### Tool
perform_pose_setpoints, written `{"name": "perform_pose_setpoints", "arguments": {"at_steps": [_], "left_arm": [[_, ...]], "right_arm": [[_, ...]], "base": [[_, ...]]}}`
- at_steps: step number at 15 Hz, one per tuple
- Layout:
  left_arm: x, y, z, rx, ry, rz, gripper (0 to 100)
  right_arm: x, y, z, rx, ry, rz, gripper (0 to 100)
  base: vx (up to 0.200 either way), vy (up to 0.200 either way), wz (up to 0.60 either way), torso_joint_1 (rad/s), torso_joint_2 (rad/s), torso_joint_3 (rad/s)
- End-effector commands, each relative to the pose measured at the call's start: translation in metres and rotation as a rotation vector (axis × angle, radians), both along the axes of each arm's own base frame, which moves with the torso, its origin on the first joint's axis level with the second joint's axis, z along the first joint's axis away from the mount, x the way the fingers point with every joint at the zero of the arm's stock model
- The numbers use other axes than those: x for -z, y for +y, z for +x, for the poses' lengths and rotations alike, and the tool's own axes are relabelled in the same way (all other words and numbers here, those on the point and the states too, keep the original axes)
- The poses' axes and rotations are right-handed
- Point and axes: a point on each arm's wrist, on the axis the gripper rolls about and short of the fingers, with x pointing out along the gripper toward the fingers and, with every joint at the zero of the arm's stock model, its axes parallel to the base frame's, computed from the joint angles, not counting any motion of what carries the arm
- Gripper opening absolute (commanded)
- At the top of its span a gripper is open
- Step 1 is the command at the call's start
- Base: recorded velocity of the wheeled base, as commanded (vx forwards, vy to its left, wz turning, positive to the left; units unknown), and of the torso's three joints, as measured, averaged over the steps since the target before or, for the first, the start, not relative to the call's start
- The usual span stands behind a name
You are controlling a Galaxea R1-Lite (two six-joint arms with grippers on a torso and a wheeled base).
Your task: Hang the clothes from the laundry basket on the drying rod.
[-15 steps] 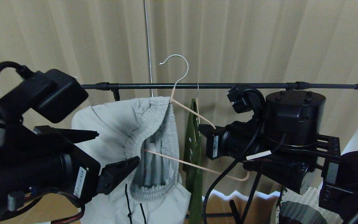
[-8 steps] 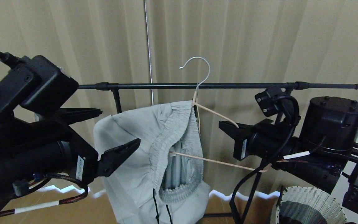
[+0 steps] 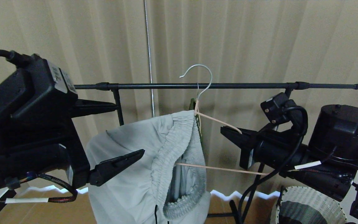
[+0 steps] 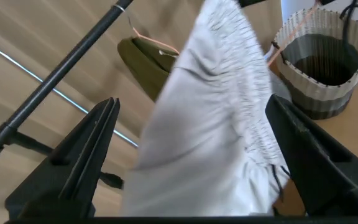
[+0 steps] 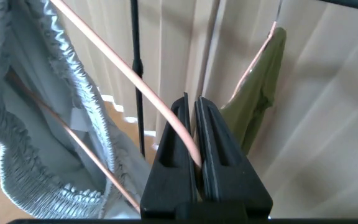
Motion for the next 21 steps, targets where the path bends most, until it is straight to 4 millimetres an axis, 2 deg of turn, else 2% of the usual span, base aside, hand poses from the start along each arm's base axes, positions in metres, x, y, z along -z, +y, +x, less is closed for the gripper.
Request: {"name": "perform_pose_setpoints", "arguments": {"at_steps": [1, 8, 15, 16, 21], "left_arm": [[0.007, -0.007, 0.011, -0.001, 0.032, 0.023, 100], [0.017, -0.016, 0.025, -0.003, 0.042, 0.029, 100], [0.02, -0.016, 0.023, 0.001, 0.048, 0.037, 100], [0.022, -0.016, 0.023, 0.0, 0.054, 0.043, 0], [0.026, -0.015, 0.022, -0.002, 0.05, 0.04, 0]], "right_arm": [[-0.002, 0.0, -0.004, -0.022, -0.008, 0.009, 0], [0.004, 0.003, -0.017, -0.126, -0.085, 0.003, 0], [0.002, 0.011, -0.025, -0.204, -0.087, 0.013, 0], [0.002, 0.012, -0.026, -0.21, -0.09, 0.016, 0], [0.001, 0.012, -0.026, -0.21, -0.092, 0.017, 0]], "base": [[0.0, 0.0, 0.0, 0.0, 0.0, 0.0], [0.0, 0.0, 0.0, 0.0, 0.0, 0.0], [0.0, 0.0, 0.0, 0.0, 0.0, 0.0], [0.0, 0.0, 0.0, 0.0, 0.0, 0.0], [0.0, 0.0, 0.0, 0.0, 0.0, 0.0]]}}
